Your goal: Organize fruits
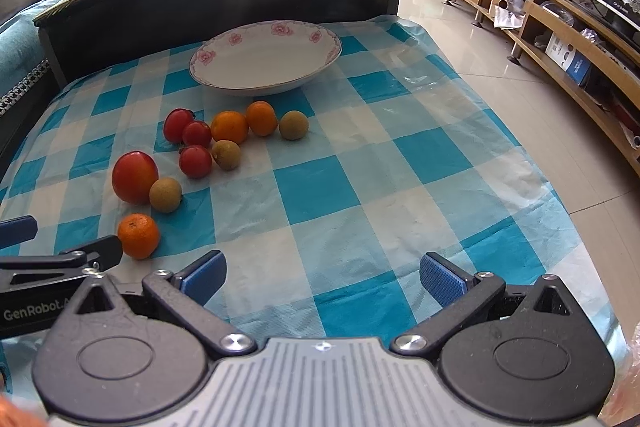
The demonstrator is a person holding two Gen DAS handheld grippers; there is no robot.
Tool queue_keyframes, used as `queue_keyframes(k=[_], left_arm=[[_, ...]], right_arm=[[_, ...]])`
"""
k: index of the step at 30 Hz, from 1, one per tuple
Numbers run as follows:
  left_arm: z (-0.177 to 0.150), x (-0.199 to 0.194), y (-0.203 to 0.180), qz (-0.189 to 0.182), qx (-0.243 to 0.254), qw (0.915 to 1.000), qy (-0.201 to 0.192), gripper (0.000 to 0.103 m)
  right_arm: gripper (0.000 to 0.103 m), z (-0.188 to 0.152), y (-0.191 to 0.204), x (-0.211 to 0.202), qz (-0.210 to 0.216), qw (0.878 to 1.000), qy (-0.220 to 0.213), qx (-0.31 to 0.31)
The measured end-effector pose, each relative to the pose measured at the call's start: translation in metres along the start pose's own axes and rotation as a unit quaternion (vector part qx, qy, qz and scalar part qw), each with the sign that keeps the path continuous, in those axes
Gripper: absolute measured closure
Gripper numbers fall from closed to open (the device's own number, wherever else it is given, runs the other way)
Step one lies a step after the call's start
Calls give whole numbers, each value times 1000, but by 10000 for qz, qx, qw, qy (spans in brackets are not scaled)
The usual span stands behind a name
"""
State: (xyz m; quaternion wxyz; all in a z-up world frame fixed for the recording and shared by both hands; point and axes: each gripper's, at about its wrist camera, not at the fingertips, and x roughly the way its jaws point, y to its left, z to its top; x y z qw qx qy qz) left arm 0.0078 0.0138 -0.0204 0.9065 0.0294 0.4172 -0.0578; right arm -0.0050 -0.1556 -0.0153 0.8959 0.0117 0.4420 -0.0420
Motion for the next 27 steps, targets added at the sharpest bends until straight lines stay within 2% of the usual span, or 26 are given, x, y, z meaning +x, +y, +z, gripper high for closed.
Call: queue_keyframes(k=[8, 13, 15, 17, 19, 22, 26, 27], left_arm=[[2, 7, -6, -130, 158, 9998, 5, 7], [6, 14, -17, -168, 392, 9991, -38, 13], [6, 18, -18, -240, 373, 9990, 24, 19], [7, 24, -19, -327, 347, 9988, 105, 32], [7, 28, -20, -392, 337, 9985, 155, 37], [6, 32, -21, -433, 372, 9982, 182, 39], [5, 33, -27, -307, 589, 9977, 129, 41], [4, 33, -27, -345, 643, 9973, 102, 43]], right_arm=[[0, 4, 1, 2, 64, 10000, 35, -60], [0, 11, -6, 3, 79, 10000, 2, 52], [0, 13, -8, 5, 108, 9999, 32, 79], [0, 14, -10, 6, 133, 9999, 35, 95], [0, 17, -11, 6, 154, 9998, 20, 99], [0, 20, -12, 6, 193, 9998, -10, 108], [1, 23, -14, 7, 314, 9994, 2, 159], [4, 23, -13, 8, 358, 9993, 5, 147]])
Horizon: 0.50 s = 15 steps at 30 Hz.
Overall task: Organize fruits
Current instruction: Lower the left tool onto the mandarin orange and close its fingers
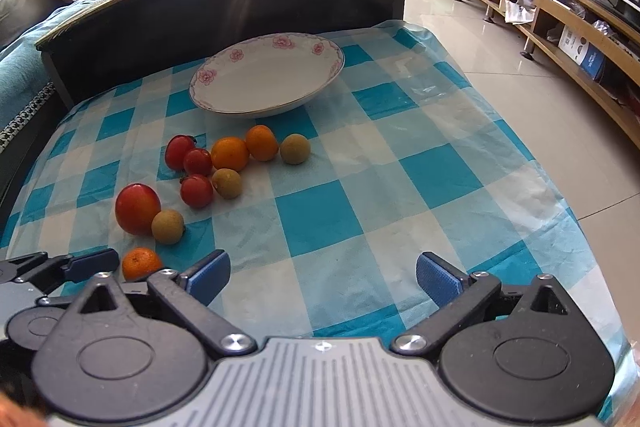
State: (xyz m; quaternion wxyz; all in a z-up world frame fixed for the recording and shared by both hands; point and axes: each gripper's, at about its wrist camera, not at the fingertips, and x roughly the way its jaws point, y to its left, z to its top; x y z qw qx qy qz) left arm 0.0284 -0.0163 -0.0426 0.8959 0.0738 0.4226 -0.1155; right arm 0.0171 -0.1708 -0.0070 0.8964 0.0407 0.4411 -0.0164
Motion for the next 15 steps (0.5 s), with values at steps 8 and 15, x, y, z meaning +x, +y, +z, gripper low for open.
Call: queue_keyframes(k=[8, 15], left_arm=[[1, -2, 7, -321, -97, 9994, 14, 62], [0, -11, 17, -290, -207, 9993, 97, 62]], right_arm=[[25, 5, 14, 5, 348, 9988, 72, -330], [37, 10, 25, 11, 840, 9953, 162, -449]])
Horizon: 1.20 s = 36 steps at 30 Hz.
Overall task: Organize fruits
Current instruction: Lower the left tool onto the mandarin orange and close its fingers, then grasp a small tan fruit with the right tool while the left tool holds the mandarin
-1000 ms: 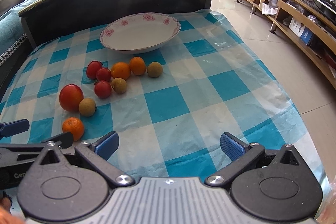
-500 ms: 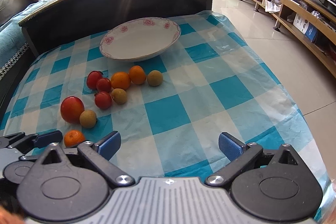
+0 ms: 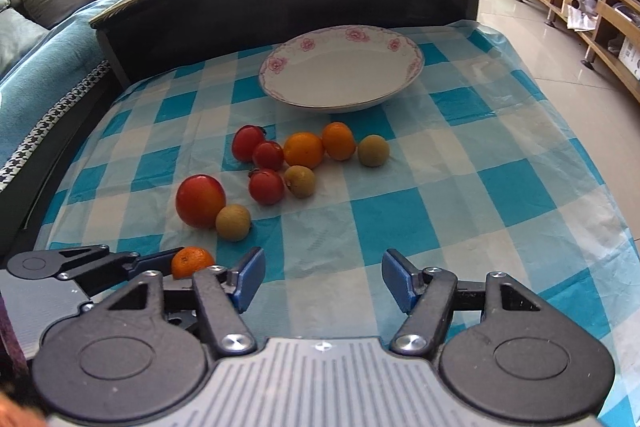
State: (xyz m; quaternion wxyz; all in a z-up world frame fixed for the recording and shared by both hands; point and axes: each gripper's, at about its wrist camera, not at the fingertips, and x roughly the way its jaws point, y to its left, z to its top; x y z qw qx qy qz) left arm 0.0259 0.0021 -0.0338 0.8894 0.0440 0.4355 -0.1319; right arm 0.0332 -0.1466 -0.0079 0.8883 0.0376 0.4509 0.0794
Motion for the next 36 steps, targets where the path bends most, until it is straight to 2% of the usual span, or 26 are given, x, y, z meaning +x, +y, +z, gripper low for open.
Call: queue_keyframes(k=[7, 9, 15, 18, 21, 27, 36], left_arm=[[-3, -3, 19, -61, -314, 9994, 119, 62], [-4, -4, 21, -97, -335, 9993, 119, 62], [-3, -3, 25, -158, -398, 9990, 130, 62], [-4, -3, 25, -163, -334, 9993, 107, 61], [-5, -2, 23, -136, -245, 9996, 61, 61], [-6, -1, 17, -32, -57, 10000, 27, 62], [-4, -3, 12, -102, 20, 9999, 108, 63]], right_arm=[[39, 11, 21, 14, 473, 9976, -1, -511], [47, 13, 27, 20, 672, 9952, 67, -708], [52, 18, 42, 37, 1002, 9882, 154, -1148], [61, 21, 47, 46, 1174, 9843, 253, -1290], [63, 22, 47, 55, 1133, 9835, 292, -1381], [74, 26, 42, 66, 1134, 9840, 342, -1328], [74, 27, 36, 62, 1121, 9860, 388, -1169]])
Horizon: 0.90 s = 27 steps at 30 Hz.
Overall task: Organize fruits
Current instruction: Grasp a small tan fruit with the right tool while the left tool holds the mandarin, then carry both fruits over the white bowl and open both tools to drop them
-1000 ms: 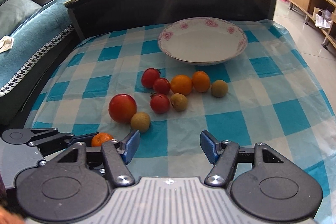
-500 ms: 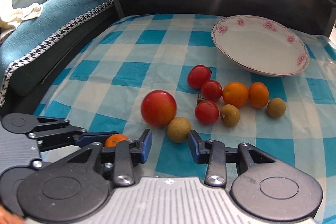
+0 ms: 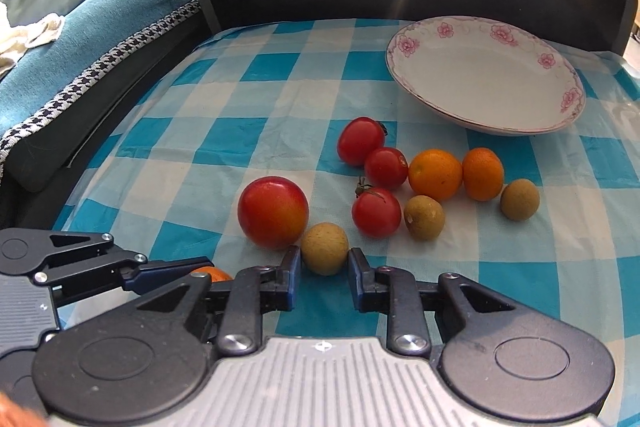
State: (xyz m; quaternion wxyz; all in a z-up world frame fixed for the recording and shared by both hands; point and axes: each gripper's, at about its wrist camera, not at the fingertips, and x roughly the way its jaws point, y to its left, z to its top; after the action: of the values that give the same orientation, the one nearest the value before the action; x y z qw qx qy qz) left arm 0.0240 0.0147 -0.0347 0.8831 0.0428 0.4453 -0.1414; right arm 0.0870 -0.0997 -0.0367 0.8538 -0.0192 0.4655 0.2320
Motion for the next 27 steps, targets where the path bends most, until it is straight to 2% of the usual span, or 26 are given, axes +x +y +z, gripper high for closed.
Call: queue_keyframes(k=[12, 14, 20, 23, 27], left_arm=[[18, -10, 1, -44, -144, 9997, -179, 63], [29, -11, 3, -181, -264, 9993, -216, 63], [66, -6, -2, -439, -177, 9978, -473, 63], [85, 1, -6, -472, -148, 9972, -567, 63], [108, 16, -11, -394, -33, 9974, -607, 63]], right_arm=[[74, -5, -5, -27, -112, 9996, -216, 132], [74, -3, -6, -33, -140, 9994, -274, 165], [74, 7, -17, -56, -427, 9972, -492, 368], [74, 24, -27, -62, -490, 9957, -541, 576], [74, 47, -37, -64, -643, 9946, -694, 422]])
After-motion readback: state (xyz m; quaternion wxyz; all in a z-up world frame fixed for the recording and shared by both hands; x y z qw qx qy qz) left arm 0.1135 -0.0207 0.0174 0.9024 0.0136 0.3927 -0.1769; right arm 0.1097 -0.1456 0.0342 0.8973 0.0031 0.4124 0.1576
